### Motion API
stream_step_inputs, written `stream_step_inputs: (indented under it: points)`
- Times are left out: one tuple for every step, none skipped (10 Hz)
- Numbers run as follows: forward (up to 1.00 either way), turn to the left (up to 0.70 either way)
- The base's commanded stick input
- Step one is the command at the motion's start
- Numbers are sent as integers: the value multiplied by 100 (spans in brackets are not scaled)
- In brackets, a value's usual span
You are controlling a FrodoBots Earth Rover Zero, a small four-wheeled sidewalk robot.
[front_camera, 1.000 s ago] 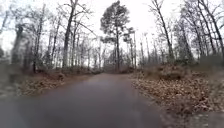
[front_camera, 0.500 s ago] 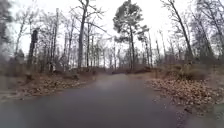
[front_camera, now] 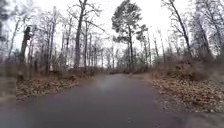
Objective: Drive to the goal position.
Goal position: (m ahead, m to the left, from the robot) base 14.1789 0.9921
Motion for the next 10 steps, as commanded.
stream_step_inputs:
  points:
    - [100, 0]
    - [100, 0]
    - [100, 0]
    - [100, 0]
    - [100, 0]
    - [100, 0]
    - [100, 0]
    - [100, 0]
    - [100, 0]
    - [100, 0]
